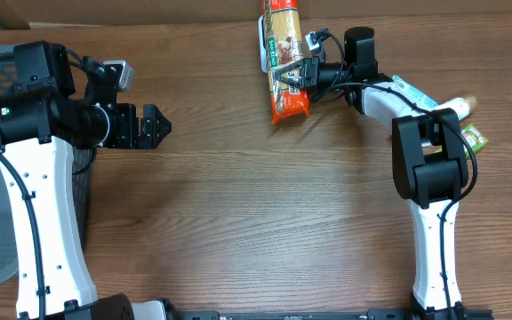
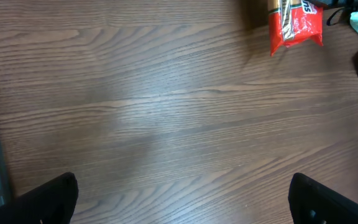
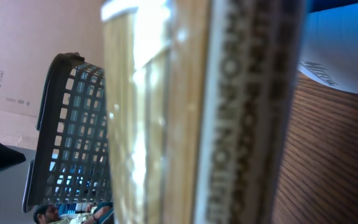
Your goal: Scan the item barcode
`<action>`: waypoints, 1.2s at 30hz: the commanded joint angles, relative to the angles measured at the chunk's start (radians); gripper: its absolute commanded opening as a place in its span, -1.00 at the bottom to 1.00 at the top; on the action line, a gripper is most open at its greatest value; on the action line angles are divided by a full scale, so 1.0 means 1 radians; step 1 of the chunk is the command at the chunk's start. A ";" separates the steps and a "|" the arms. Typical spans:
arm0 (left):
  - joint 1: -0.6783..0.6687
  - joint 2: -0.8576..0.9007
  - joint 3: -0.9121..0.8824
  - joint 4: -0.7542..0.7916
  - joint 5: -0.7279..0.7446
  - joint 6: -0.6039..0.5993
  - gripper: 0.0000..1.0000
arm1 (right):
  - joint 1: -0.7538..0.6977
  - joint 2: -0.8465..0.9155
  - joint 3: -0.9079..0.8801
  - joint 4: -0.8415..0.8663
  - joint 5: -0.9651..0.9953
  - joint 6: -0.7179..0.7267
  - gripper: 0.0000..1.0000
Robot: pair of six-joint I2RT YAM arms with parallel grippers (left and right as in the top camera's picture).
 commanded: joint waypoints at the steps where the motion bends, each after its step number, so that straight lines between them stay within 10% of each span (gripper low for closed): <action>1: -0.005 0.001 0.013 0.001 0.011 0.022 0.99 | -0.002 -0.037 0.025 0.031 -0.034 -0.029 -0.93; 22: -0.005 0.001 0.013 0.001 0.011 0.022 0.99 | -0.003 -0.063 0.026 0.329 -0.204 0.209 -0.92; 36: -0.005 0.001 0.013 0.001 0.011 0.022 0.99 | -0.032 -0.220 0.026 0.112 -0.150 0.112 -0.92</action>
